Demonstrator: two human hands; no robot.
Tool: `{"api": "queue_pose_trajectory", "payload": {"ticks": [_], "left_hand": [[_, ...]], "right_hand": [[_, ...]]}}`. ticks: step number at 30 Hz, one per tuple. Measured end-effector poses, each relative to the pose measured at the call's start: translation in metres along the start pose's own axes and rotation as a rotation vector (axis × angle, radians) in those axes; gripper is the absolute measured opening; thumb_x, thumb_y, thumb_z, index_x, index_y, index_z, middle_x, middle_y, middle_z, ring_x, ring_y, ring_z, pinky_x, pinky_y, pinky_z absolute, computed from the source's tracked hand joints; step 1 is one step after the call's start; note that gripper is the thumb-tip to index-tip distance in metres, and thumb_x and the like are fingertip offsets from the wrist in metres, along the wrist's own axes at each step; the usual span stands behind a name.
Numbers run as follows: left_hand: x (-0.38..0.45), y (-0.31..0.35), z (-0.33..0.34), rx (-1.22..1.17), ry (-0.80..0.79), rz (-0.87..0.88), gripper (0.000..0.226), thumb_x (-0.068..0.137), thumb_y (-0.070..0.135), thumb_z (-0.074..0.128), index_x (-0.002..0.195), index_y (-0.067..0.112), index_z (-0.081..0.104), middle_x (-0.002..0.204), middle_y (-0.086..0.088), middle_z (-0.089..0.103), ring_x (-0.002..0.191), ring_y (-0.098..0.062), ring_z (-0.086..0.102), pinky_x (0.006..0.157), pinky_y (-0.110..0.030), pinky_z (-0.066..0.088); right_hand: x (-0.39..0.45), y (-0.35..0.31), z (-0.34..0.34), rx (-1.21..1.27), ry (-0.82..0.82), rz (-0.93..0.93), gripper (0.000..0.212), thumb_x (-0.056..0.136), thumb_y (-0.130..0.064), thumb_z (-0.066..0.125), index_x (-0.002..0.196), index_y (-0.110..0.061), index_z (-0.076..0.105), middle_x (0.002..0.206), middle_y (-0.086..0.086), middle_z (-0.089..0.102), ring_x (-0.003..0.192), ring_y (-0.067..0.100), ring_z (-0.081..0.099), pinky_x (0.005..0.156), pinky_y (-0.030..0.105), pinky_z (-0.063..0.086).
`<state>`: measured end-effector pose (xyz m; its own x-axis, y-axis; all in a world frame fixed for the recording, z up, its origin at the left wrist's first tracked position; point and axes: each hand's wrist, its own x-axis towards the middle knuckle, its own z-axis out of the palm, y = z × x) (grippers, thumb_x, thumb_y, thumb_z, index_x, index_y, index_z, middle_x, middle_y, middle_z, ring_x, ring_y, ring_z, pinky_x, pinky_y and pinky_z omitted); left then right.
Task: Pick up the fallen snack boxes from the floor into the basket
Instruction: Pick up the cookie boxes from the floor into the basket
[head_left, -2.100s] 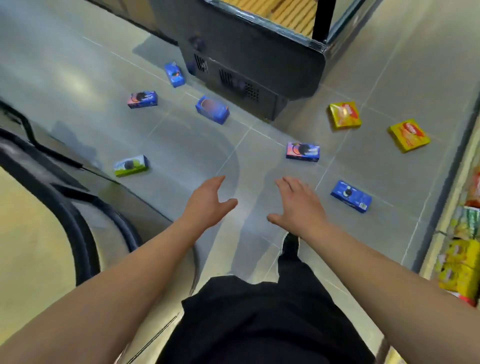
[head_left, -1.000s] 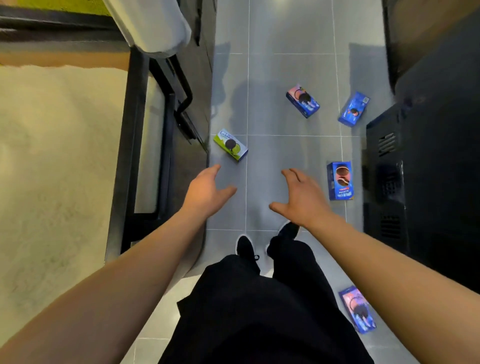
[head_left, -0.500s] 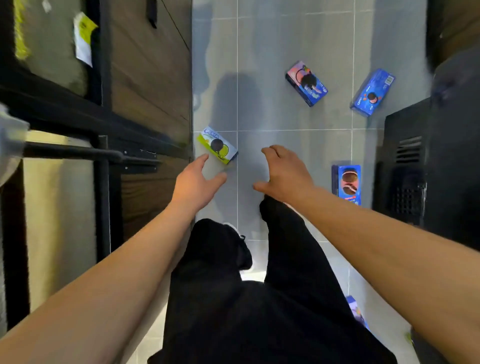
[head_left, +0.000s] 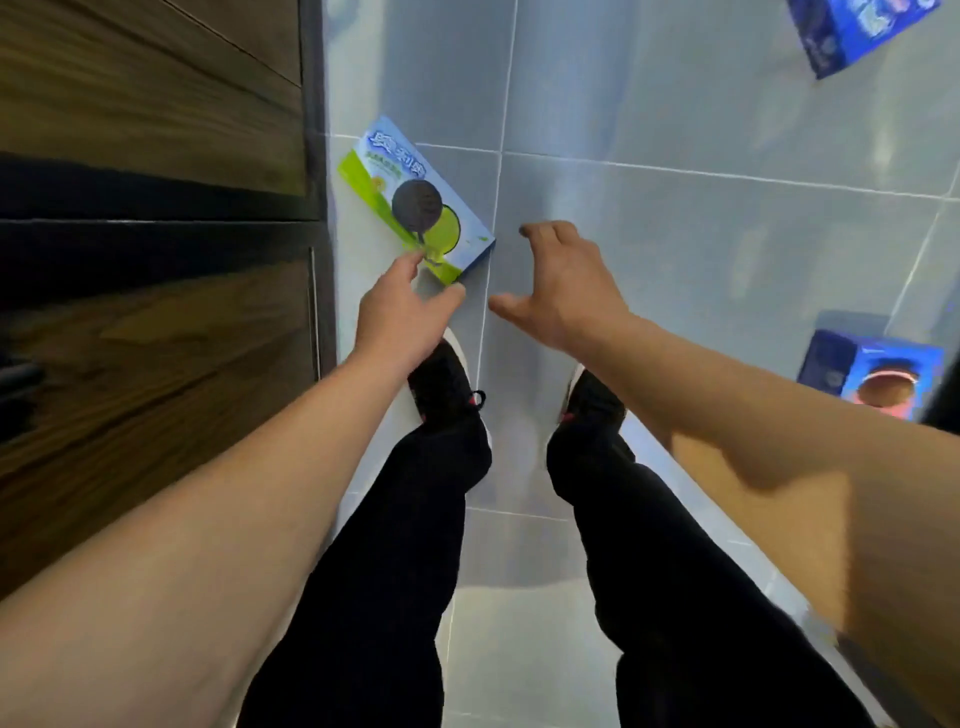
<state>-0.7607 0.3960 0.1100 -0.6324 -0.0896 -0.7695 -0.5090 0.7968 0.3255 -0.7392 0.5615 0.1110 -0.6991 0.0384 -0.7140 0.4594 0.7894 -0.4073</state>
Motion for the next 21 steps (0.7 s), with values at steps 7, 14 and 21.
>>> {"api": "queue_pose_trajectory", "payload": {"ticks": [7, 14, 21], "left_hand": [[0.128, -0.059, 0.074, -0.129, 0.151, -0.106, 0.052, 0.08, 0.032, 0.069, 0.124, 0.011, 0.051, 0.121, -0.011, 0.053, 0.125, -0.025, 0.043, 0.093, -0.025, 0.033], [0.149, -0.072, 0.096, -0.318, 0.218, -0.125, 0.043, 0.081, 0.04, 0.057, 0.12, 0.023, 0.054, 0.117, 0.001, 0.055, 0.106, -0.017, 0.056, 0.094, -0.029, 0.044], [0.075, -0.011, 0.067, -0.651, 0.087, -0.153, 0.038, 0.068, 0.034, 0.062, 0.103, 0.047, 0.061, 0.095, -0.001, 0.071, 0.092, -0.024, 0.067, 0.087, -0.052, 0.055]], "right_hand": [[0.137, 0.027, 0.101, 0.1, 0.002, 0.015, 0.062, 0.086, -0.035, 0.064, 0.139, -0.01, 0.044, 0.138, 0.015, 0.047, 0.126, 0.037, 0.044, 0.103, 0.039, 0.036], [0.162, 0.027, 0.126, 0.212, 0.089, 0.078, 0.034, 0.087, -0.03, 0.055, 0.113, -0.014, 0.067, 0.108, 0.011, 0.067, 0.099, 0.03, 0.059, 0.078, 0.031, 0.041], [0.072, 0.026, 0.045, 0.389, 0.089, 0.225, 0.026, 0.087, -0.037, 0.06, 0.092, -0.013, 0.07, 0.087, 0.004, 0.07, 0.085, 0.023, 0.062, 0.067, 0.028, 0.038]]}}
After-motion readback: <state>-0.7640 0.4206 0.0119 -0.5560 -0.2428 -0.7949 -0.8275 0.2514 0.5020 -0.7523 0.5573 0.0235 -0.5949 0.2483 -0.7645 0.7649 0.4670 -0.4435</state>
